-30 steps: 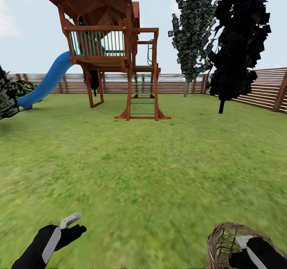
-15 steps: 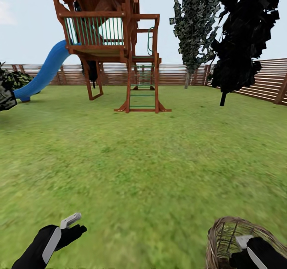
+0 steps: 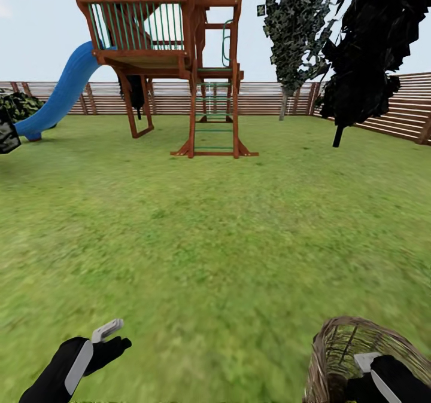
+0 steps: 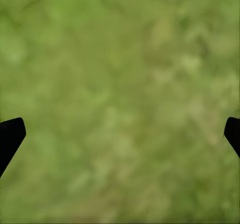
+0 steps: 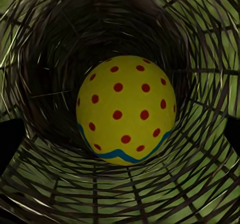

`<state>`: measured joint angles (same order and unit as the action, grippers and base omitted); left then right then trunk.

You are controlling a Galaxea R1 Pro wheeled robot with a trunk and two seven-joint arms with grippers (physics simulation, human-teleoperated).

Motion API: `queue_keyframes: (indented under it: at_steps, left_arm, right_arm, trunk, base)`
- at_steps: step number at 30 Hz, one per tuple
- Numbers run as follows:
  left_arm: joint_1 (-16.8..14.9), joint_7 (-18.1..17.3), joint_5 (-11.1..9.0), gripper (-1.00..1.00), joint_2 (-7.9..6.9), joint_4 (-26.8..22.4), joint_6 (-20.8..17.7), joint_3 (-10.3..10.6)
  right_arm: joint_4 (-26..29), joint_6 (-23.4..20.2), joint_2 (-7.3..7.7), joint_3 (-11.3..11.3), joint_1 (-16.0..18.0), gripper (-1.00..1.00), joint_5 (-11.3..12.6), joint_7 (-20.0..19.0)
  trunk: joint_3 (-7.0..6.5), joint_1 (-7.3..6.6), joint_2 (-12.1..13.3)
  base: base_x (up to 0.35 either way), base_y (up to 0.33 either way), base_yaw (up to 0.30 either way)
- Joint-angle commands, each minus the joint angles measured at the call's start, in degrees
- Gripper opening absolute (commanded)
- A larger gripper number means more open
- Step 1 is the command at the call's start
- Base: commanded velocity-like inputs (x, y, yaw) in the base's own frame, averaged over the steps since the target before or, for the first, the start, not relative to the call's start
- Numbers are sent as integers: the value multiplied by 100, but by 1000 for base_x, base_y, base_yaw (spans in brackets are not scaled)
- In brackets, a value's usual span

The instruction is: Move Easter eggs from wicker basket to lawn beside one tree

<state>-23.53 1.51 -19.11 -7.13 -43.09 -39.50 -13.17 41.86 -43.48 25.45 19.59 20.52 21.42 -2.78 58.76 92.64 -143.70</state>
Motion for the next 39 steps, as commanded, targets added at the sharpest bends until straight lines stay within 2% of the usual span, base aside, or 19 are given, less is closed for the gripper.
queue_keyframes:
  at_steps: [1, 10, 18, 26, 35, 39]
  left_arm:
    - [-2, 16, -40, 100, 1, -7, -31, -10]
    - [-2, -5, -40, 100, 1, -13, -31, -17]
    - [-3, -27, -48, 100, 1, -16, -31, -19]
    - [-2, -27, -47, 100, 20, -16, -31, -16]
    - [-2, -35, -48, 100, 45, -22, -31, -17]
    - [-2, -29, -49, 100, 42, -23, -31, -16]
  right_arm:
    - [6, -21, 6, 19, 4, 100, -33, -29]
    - [6, -21, 4, 22, 4, 100, -33, -29]
    - [6, -21, 4, 26, 4, 100, -33, -29]
    - [6, -21, 4, 27, 4, 100, -33, -29]
    - [6, -21, -1, 27, 4, 100, -33, -29]
    - [6, -21, -4, 27, 4, 100, -33, -29]
  trunk:
    - [29, 1, -4]
    - [228, 24, -16]
    - [228, 24, -16]
    - [228, 24, -16]
    - [228, 24, -16]
    - [317, 35, -22]
  base:
    - [0, 0, 0]
    - [0, 0, 0]
    - [13, 0, 0]
    - [262, 0, 0]
    - [25, 0, 0]
    - [0, 0, 0]
